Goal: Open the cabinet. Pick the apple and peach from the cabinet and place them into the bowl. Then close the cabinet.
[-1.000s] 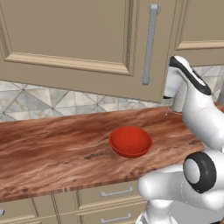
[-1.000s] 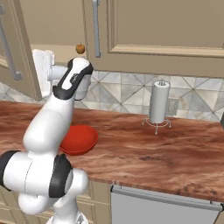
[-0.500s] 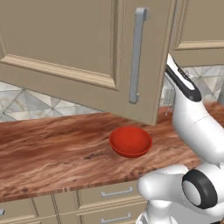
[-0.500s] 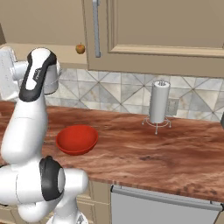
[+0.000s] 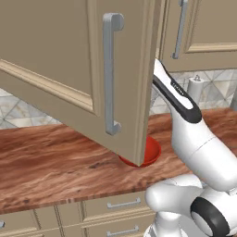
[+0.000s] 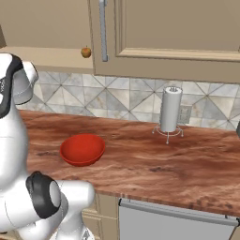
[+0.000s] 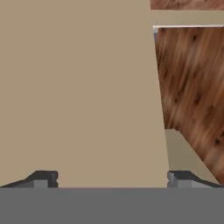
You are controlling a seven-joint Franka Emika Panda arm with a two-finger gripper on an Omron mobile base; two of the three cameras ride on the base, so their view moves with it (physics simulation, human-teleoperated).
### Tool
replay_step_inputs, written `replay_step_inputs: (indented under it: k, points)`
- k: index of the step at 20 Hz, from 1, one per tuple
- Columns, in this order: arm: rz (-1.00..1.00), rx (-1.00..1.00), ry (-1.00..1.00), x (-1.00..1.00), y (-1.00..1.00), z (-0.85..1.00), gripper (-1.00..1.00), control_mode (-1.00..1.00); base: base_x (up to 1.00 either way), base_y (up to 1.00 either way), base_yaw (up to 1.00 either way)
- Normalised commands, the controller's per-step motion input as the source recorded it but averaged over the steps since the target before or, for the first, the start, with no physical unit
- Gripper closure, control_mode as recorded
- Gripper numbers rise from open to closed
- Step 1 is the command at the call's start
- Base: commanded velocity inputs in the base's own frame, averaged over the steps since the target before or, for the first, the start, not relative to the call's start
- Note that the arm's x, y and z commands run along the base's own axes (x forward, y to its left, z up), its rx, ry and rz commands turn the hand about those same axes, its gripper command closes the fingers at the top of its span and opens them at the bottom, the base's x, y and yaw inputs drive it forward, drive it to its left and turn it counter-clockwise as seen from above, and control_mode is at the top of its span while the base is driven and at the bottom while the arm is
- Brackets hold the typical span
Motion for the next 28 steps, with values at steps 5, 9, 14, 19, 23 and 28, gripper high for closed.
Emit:
replay_step_inputs:
  k: [5,9,14,19,23,28]
  points:
    - [-0.01,-0.05,-0.01,0.0,0.14,-0.07,-1.0,-1.0,0.0,0.0,0.0]
    - [-0.14,-0.1,-0.03,0.16,0.59,-0.08,-1.0,-1.0,0.0,0.0,0.0]
    - [-0.06,-0.05,-0.17,-0.34,-0.52,0.33,-1.0,-1.0,0.0,0.0,0.0]
    - [0.03,-0.24,-0.35,-0.75,-1.0,0.22,-1.0,-1.0,0.0,0.0,0.0]
    - [0.1,-0.3,-0.39,-0.66,-1.0,0.14,-1.0,-1.0,0.0,0.0,0.0]
    - [0.15,-0.41,-0.64,-0.63,-1.0,0.02,-1.0,-1.0,0.0,0.0,0.0]
